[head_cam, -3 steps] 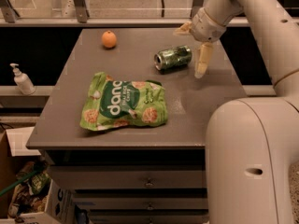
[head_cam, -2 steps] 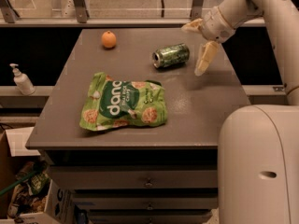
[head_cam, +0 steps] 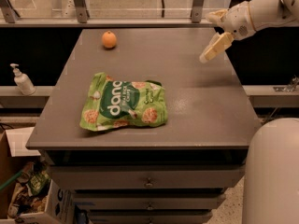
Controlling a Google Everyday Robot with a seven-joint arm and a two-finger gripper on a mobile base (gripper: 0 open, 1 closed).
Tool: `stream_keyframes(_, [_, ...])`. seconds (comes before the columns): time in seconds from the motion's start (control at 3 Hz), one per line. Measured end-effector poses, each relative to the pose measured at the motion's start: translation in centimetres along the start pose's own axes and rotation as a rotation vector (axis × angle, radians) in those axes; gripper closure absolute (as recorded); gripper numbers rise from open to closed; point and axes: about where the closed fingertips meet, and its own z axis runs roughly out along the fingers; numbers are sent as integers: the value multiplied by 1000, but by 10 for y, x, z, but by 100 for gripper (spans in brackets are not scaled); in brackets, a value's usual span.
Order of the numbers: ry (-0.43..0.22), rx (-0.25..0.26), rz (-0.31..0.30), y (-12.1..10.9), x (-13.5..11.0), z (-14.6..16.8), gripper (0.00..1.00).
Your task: Knock green can over
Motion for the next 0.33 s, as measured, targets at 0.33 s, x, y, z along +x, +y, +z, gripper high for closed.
stream_keyframes(0.33, [0,0,0,0,0,0,0])
